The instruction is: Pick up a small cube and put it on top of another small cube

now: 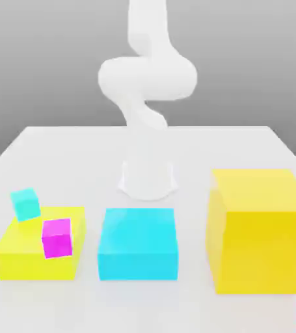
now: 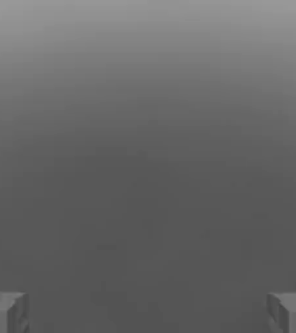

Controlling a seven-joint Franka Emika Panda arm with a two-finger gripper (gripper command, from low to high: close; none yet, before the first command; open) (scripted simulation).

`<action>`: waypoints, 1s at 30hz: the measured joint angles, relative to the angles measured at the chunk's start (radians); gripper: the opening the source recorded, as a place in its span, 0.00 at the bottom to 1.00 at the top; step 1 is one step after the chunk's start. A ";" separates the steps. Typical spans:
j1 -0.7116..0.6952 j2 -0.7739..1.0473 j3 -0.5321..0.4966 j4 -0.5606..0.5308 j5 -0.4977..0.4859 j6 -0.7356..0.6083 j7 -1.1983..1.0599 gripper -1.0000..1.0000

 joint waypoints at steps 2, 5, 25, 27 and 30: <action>-0.001 0.077 -0.038 0.004 0.018 0.018 -0.015 0.50; -0.004 0.186 -0.093 0.010 0.049 0.045 -0.039 0.50; -0.178 0.909 -0.311 0.051 0.293 0.216 -0.230 0.50; -0.205 0.977 -0.322 0.055 0.301 0.236 -0.238 0.50; -0.243 1.078 -0.343 0.059 0.307 0.267 -0.245 0.50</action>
